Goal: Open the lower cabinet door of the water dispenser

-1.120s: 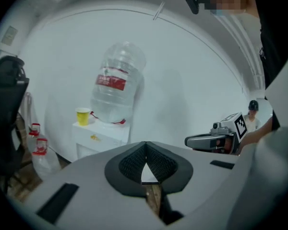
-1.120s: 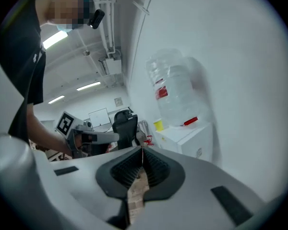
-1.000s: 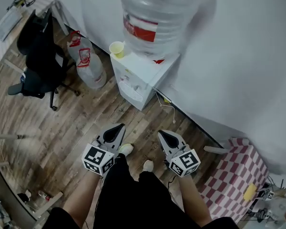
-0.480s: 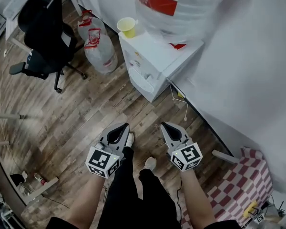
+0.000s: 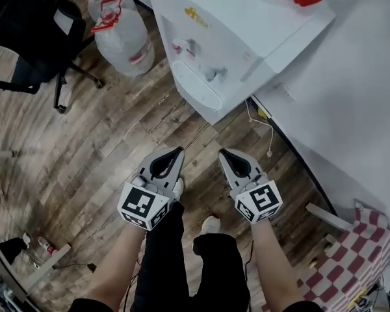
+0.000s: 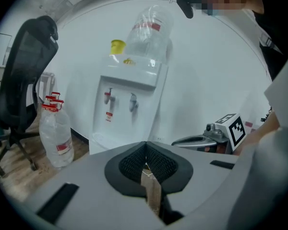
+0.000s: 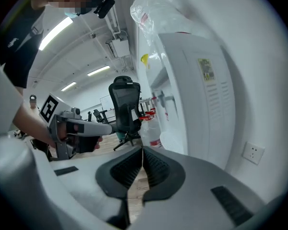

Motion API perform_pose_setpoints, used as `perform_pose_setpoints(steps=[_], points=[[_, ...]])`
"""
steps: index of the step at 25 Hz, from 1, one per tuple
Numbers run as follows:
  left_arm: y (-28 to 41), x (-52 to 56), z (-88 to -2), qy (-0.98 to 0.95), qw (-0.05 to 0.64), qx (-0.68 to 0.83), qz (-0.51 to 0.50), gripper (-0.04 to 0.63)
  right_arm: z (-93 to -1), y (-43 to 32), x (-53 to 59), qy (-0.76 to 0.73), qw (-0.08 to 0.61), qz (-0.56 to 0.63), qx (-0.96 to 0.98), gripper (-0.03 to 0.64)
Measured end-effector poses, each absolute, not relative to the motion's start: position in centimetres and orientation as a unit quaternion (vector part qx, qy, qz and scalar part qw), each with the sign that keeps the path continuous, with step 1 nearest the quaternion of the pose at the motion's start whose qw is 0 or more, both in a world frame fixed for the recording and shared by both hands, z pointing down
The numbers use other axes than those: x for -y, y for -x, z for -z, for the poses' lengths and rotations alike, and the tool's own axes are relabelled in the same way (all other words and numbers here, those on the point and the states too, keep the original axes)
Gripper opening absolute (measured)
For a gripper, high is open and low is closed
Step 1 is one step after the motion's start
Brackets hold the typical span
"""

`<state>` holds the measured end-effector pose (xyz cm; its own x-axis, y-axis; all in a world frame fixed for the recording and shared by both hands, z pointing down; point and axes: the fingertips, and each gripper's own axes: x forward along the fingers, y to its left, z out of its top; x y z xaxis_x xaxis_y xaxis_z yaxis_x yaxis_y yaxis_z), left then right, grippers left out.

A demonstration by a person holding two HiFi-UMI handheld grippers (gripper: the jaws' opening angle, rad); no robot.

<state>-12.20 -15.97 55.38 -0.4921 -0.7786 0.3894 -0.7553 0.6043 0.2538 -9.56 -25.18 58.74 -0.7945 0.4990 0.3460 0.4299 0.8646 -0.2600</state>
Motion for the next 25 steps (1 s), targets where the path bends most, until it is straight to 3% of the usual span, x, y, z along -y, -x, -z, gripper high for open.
perform_pose_setpoints(steps=[15, 23, 25], points=[[18.2, 18.9, -73.7, -0.484, 0.164, 0.859, -0.026, 0.014, -77.7, 14.9, 29.9, 0.224, 0.156, -0.046, 0.961, 0.025], [20.5, 19.9, -78.0, -0.484, 0.132, 0.864, -0.035, 0.014, -79.3, 17.9, 31.8, 0.222, 0.093, -0.038, 0.970, 0.028], [20.6, 20.1, -78.3, -0.484, 0.130, 0.865, -0.031, 0.014, -79.0, 18.4, 31.9, 0.224, 0.080, -0.033, 0.971, 0.089]])
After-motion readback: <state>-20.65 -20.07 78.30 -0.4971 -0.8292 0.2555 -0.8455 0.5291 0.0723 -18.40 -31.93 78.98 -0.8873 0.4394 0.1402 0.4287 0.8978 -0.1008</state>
